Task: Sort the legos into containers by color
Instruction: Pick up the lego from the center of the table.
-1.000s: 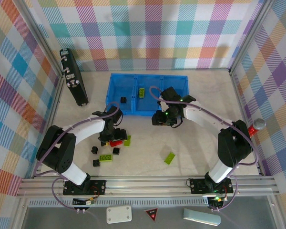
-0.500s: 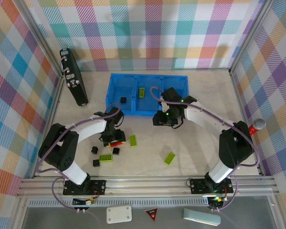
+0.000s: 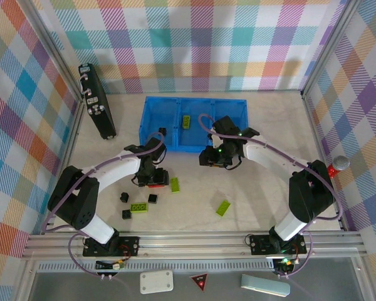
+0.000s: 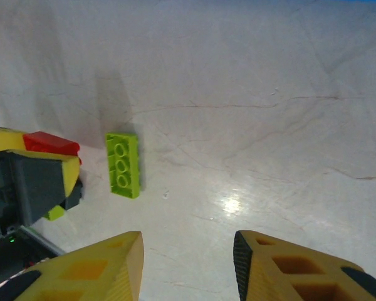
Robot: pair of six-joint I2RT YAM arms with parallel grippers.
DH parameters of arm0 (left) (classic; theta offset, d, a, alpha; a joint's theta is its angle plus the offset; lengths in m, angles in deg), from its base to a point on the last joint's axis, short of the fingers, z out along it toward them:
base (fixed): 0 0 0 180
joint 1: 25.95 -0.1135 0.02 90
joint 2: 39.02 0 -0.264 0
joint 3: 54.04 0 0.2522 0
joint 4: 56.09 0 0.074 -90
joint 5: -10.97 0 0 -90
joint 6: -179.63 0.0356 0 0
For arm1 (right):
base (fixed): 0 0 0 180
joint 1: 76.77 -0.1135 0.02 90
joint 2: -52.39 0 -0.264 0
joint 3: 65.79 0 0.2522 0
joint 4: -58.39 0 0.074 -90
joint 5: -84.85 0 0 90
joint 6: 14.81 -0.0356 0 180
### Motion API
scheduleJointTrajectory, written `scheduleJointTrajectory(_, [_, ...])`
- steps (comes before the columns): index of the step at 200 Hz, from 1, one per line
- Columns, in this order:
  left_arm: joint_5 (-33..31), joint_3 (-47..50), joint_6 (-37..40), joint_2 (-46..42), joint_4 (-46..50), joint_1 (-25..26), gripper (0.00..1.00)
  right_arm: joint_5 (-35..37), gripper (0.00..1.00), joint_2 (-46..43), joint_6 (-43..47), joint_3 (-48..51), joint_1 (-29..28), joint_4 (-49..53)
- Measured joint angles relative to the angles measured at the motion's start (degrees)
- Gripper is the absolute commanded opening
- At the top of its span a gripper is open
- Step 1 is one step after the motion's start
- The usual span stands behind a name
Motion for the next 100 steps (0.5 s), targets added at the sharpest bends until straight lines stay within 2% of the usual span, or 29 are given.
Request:
scheduleJointTrajectory(22, [0.5, -2.6, 6.4, -0.8, 0.0, 2.2, 0.61, -2.9, 0.45, 0.0, -0.4, 0.0, 0.0, -0.5])
scheduleJointTrajectory(40, [3.3, -4.0, 12.6, -1.8, -0.1, 3.2, 0.59, -5.3, 0.45, 0.0, -0.9, 0.0, 0.0, -0.5])
scheduleJointTrajectory(53, [5.3, -4.4, 16.7, -3.1, -0.1, 3.6, 0.55, -6.7, 0.45, 0.0, -1.2, 0.0, 0.0, -0.5])
scheduleJointTrajectory(100, [10.5, -5.6, 31.5, -5.6, -1.4, 3.9, 0.53, -11.2, 0.45, 0.0, -2.4, 0.0, 0.0, -0.4])
